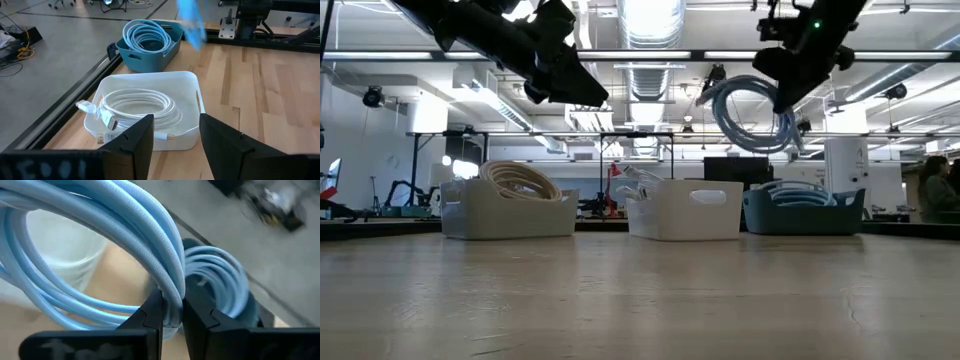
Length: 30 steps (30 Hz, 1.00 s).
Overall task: Sort HDMI cables
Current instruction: Put the light blue hdmi cable into the blue bin
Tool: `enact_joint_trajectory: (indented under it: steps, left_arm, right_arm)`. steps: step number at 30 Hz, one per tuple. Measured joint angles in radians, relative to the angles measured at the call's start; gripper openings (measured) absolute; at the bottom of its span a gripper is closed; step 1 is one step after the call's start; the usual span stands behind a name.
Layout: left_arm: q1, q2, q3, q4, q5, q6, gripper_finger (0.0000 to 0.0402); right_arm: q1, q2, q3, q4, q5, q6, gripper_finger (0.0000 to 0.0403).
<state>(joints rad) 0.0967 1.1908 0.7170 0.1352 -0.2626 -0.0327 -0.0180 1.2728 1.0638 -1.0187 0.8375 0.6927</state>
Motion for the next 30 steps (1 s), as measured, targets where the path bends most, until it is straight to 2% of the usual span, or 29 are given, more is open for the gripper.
enact_joint_trajectory:
  steps: [7,10,13,21,30]
  left_arm:
    - [0.000,0.000,-0.002,-0.001,0.000,-0.001,0.0167]
    - [0.000,0.000,-0.002,-0.001,0.001,-0.001,0.0167]
    - [0.000,0.000,-0.002,-0.001,0.001,-0.002,0.0167]
    - [0.000,0.000,-0.002,-0.003,0.002,-0.022,0.0167]
    - [0.000,0.000,-0.002,-0.005,0.004,-0.027,0.0167]
  right_arm:
    - [-0.253,-0.076,-0.088,0.009,-0.012,0.013,0.0043]
    - [-0.329,-0.069,-0.138,0.012,-0.043,0.005,0.0043]
    - [-0.386,-0.055,-0.185,0.030,-0.029,0.008,0.0044]
    - [-0.491,-0.043,-0.339,0.384,-0.048,-0.044,0.0059]
    - [-0.521,-0.049,-0.380,0.418,-0.050,-0.112,0.0105]
